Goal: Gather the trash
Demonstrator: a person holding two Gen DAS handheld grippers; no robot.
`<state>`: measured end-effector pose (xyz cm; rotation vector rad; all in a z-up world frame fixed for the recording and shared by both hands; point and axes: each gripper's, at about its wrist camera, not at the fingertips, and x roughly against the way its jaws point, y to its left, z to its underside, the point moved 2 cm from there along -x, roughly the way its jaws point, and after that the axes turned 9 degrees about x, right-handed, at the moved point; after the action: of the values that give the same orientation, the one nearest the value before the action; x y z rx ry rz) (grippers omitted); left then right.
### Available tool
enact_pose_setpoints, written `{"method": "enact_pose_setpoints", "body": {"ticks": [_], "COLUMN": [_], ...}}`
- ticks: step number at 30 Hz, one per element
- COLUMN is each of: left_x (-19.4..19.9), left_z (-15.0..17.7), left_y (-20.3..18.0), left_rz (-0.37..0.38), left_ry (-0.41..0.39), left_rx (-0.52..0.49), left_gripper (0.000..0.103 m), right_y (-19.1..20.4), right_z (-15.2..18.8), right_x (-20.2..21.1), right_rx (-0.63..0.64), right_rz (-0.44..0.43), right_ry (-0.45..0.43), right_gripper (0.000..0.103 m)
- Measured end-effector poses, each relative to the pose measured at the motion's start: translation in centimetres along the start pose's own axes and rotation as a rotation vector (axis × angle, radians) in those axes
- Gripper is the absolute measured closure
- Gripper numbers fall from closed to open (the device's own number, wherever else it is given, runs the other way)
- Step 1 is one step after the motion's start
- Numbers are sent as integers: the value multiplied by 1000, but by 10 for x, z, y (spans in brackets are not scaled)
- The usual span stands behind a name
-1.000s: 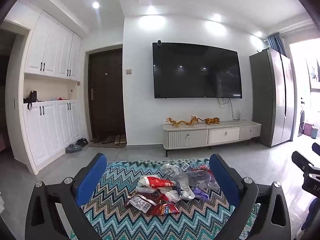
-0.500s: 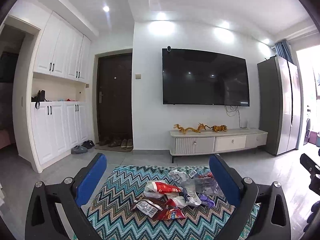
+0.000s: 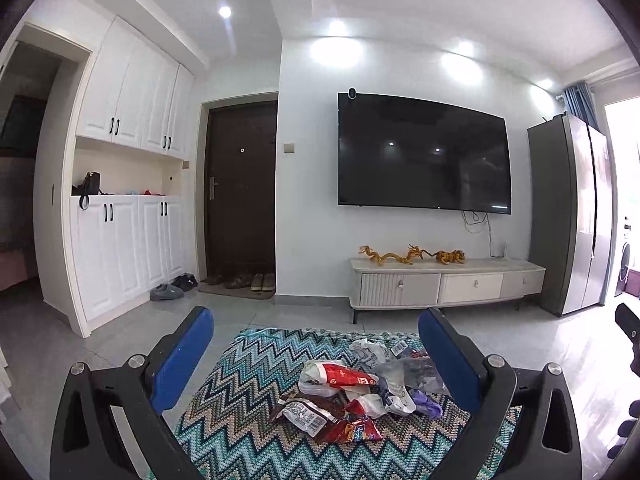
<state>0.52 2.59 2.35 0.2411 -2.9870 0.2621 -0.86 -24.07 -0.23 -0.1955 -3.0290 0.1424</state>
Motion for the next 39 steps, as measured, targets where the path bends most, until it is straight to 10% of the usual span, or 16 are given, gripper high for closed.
{"method": "enact_pose_setpoints", "body": {"ticks": [39], "left_x": [-91], "left_z": [-7], "left_y": [34], "left_rz": [-89], "left_ry": [85], "left_rx": [33], "left_gripper": [0], "right_y": [13], "right_z": [-9], "right_x": [-79], "right_rx": [36], "right_rz": [-49], "right_ry": [56], "right_gripper": [0]}}
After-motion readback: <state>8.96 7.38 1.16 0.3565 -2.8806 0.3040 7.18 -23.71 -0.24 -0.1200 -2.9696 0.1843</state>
